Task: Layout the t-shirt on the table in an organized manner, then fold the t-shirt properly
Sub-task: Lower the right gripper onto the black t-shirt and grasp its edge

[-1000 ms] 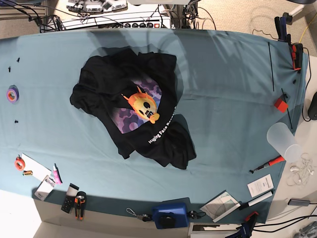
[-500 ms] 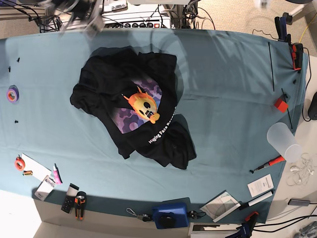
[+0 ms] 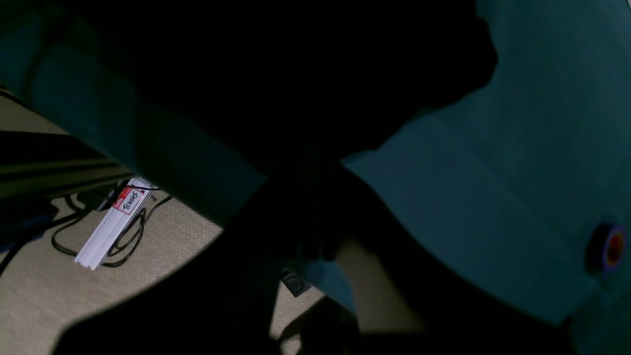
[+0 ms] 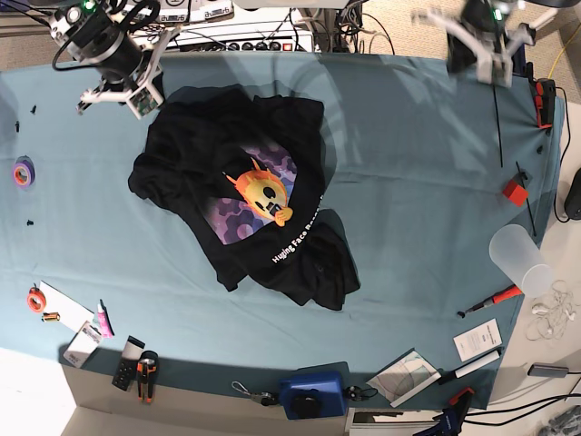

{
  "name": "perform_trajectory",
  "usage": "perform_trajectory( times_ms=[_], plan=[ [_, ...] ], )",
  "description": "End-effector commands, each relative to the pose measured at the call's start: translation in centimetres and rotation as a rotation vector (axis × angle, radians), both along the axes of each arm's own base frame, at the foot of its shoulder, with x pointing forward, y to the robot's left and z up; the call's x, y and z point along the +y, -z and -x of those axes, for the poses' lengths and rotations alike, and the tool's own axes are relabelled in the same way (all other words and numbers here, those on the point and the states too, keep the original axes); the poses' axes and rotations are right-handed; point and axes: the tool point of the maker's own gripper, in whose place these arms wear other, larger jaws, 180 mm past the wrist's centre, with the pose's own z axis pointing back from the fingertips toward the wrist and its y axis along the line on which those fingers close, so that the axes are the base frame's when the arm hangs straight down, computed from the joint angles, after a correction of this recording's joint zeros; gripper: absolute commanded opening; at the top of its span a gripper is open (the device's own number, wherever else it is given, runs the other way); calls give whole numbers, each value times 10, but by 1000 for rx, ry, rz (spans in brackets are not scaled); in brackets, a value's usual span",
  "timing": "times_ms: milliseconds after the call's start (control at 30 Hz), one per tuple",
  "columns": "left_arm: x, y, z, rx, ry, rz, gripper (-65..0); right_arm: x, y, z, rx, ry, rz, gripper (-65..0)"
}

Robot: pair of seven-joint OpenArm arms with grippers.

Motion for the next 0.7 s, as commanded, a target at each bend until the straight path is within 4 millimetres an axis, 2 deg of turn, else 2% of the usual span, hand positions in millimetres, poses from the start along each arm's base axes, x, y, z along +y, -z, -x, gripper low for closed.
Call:
perform_trajectory(
  times_ms=[0,33,67,100,167,233,367,533,667],
  plan=[
    [-5,-8,-3,-33,36,4,-650,2,-7,-3,-26,-15,-4,-590],
    [-11,-10,-4,-46,74,9,-650,2,-7,-3,-28,-15,0,-512],
    [-16,-11,-5,-56,114,13,-623,2,-7,-3,-28,-15,2,-441],
    [-21,-13,-6,-66,149,17,-552,2,-7,-4,-31,-16,3,-392],
    [-26,-17,-8,-95,178,24,-413,1,-10,-7,-52,-21,12,-374],
    [-27,-23,-13,-137,174,31,-334,-1,-12,-10,-77,-28,31,-374],
    [-27,-32,-20,-200,166,43,-324,-4,-14,-15,-96,-28,55,-375],
    [-29,-32,-19,-198,177,45,-324,-13,-22,-34,-119,4,94,-375],
    [-29,-32,-19,-198,177,45,-324,-30,-5,-47,-90,26,116,-375]
  ],
)
